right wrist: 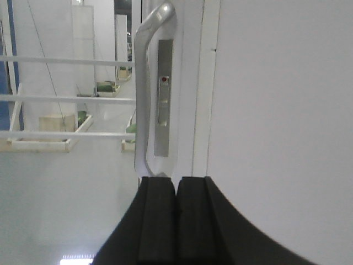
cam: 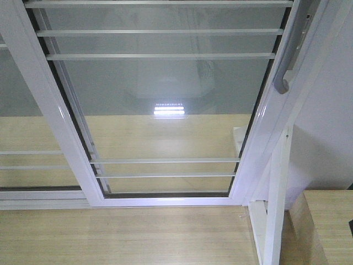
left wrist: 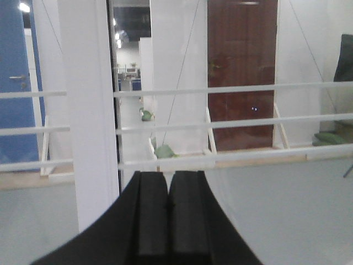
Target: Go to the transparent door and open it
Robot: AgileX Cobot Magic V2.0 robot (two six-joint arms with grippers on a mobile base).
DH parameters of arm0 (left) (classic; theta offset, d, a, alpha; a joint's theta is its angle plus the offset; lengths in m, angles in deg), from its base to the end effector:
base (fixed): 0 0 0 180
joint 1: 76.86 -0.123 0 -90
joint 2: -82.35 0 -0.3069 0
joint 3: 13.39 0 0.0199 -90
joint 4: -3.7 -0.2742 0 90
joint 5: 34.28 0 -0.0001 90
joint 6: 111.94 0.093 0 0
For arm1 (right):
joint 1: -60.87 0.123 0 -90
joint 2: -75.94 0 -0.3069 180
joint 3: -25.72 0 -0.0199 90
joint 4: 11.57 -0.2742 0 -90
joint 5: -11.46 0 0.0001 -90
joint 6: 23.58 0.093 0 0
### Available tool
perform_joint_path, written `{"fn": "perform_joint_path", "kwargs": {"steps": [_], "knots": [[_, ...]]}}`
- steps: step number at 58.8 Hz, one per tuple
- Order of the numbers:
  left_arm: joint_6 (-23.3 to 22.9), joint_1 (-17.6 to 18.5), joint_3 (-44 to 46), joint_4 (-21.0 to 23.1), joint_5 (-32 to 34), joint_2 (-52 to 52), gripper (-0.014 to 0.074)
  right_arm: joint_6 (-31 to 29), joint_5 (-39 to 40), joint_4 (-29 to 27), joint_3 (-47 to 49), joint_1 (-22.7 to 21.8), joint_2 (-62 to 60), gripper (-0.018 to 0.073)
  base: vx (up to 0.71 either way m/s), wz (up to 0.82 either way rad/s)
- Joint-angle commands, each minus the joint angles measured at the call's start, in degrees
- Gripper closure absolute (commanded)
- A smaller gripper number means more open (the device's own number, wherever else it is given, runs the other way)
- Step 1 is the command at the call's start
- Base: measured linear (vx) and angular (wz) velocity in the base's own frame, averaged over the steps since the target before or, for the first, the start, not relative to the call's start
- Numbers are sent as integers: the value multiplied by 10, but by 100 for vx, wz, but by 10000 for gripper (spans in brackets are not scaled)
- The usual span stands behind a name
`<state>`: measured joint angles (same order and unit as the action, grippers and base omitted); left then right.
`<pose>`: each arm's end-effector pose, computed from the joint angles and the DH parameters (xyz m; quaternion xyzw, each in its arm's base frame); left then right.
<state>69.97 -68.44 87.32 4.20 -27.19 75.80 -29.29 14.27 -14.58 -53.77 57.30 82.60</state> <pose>0.0578 -0.0084 0.2158 0.0540 0.6321 -0.0469 0.7716 0.0597 -0.0040 0.2075 0.0060 0.6648 -0.0417 0.7458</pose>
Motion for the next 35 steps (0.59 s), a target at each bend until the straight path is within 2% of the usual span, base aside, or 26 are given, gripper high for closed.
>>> {"fn": "perform_joint_path", "kwargs": {"steps": [1, 5, 10, 21, 27, 35], "knots": [[-6, 1, -9, 3, 100, 7, 602, 0, 91, 2, -4, -2, -8, 567, 0, 0], [-6, 1, 7, 6, 113, 7, 602, 17, 99, 1, 13, -2, -8, 567, 0, 0], [-6, 1, 45, 6, 100, 6, 602, 29, 71, 3, 68, -2, -8, 567, 0, 0], [13, 1, 188, 5, -7, -23, 602, 23, -43, 20, 215, -2, 35, 567, 0, 0], [42, 1, 254, 0, -37, -87, 602, 23, -46, 18, 265, -2, 97, 567, 0, 0], [48, 1, 285, 1, -21, -195, 602, 23, -37, 21, 281, -2, 193, 567, 0, 0]]}}
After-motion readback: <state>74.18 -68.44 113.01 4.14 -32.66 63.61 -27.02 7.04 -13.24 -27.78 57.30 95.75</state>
